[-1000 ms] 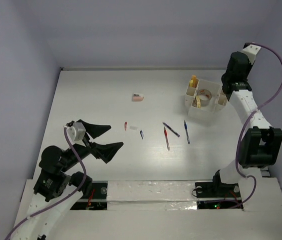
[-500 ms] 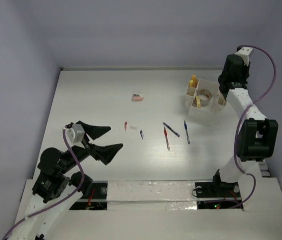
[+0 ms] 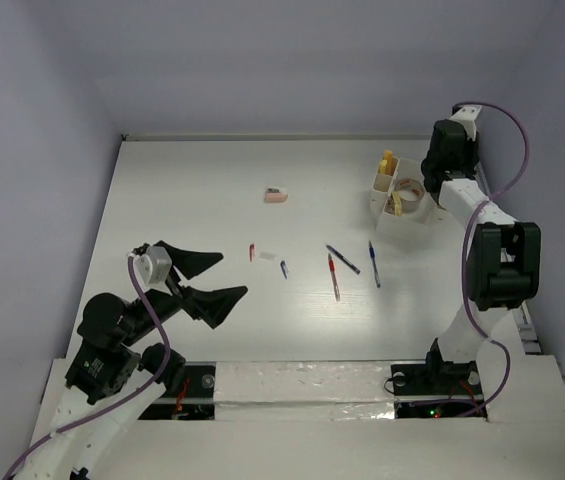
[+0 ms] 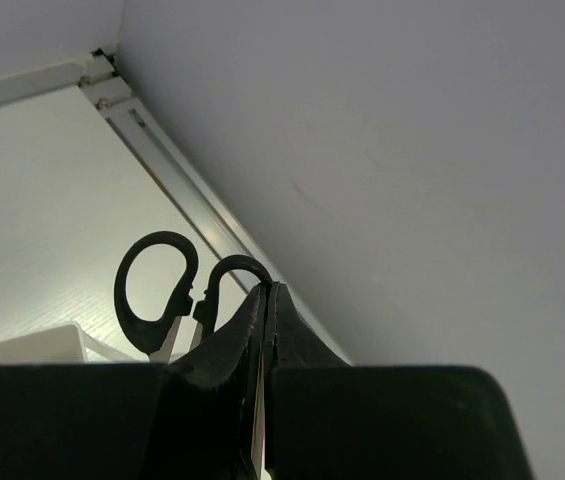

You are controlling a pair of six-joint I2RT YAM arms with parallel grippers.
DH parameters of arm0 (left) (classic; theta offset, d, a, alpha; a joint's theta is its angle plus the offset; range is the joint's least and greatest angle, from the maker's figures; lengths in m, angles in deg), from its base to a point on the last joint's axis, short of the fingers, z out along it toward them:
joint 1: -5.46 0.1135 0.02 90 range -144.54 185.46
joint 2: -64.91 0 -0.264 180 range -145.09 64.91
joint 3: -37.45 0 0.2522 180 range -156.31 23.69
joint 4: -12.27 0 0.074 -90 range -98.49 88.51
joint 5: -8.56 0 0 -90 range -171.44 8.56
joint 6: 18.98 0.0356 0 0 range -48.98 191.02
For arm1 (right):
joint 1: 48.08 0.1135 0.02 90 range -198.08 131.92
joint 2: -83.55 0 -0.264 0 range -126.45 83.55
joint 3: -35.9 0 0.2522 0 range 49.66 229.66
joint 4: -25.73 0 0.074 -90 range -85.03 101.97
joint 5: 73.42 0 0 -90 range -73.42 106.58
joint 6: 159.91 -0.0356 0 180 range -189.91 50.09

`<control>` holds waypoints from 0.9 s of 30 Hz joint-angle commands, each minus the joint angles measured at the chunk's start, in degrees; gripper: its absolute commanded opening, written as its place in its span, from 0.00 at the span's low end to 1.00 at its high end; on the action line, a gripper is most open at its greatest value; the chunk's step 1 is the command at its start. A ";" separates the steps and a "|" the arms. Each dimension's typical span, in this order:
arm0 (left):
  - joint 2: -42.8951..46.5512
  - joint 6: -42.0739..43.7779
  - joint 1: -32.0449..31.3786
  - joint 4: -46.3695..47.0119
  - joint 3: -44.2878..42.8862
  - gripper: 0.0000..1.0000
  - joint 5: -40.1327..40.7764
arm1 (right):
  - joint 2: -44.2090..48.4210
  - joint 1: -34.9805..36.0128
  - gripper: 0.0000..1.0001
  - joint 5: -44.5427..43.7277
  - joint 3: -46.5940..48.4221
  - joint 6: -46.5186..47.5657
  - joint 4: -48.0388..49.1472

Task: Sort the stationery into containers
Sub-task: Place the scissors in the storage box.

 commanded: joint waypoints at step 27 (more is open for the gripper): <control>-2.67 -0.01 0.76 1.98 -0.31 0.99 0.78 | 12.14 5.53 0.38 5.08 1.07 -17.98 -12.50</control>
